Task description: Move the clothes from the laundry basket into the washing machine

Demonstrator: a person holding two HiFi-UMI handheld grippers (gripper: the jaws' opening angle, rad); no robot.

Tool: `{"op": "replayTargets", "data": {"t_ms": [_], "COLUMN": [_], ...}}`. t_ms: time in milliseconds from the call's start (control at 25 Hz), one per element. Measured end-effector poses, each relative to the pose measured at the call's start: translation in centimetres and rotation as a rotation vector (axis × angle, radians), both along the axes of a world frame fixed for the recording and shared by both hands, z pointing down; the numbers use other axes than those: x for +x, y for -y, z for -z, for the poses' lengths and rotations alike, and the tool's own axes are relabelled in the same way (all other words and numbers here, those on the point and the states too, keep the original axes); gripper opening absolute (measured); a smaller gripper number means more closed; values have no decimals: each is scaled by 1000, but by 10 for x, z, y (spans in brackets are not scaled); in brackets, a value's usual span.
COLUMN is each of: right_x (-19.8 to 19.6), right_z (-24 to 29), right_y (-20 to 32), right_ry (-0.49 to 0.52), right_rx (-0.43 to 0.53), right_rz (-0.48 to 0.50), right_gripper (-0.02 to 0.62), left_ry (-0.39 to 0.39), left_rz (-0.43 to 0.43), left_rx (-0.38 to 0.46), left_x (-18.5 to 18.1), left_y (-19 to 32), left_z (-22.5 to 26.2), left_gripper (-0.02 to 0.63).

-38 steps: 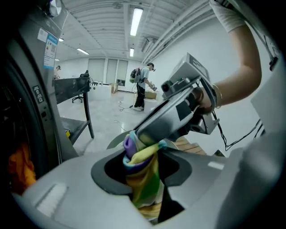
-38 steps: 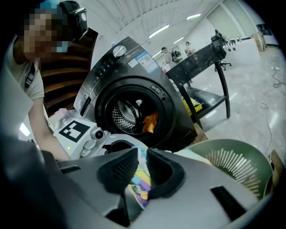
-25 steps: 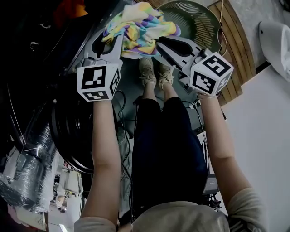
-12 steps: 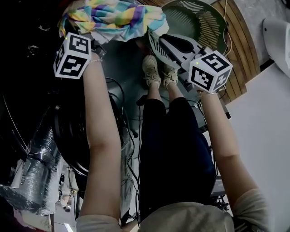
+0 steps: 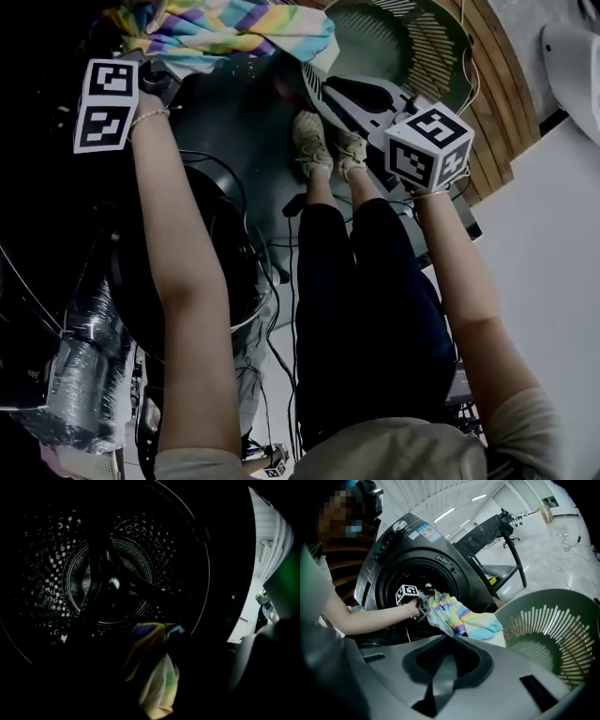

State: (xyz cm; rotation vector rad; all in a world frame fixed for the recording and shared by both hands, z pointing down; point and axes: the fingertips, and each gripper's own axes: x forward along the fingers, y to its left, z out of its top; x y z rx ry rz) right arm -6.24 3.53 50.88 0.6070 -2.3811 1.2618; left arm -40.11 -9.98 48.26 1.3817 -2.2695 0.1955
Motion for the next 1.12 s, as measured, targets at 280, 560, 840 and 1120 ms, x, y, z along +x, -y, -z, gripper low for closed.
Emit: {"op": "replayTargets", "data": {"t_ms": [280, 560, 840, 1120], "right_x": [4, 10, 17, 14], "right_z": [3, -3, -18, -9], "right_y": [-8, -19, -23, -12], "right_ry": [-1, -11, -8, 26], "right_rx": [8, -7, -15, -11], "right_rz": [7, 17, 14, 0], "right_gripper": [48, 48, 48, 44], "left_ry": [-51, -262, -65, 158], "left_rz": [-43, -57, 32, 40], "left_rx": [-22, -282, -319, -135], "left_x": [47, 128, 88, 13], "left_y": [-54, -91, -78, -28], "left_z": [7, -104, -122, -43], "left_gripper": [357, 402, 57, 44]}}
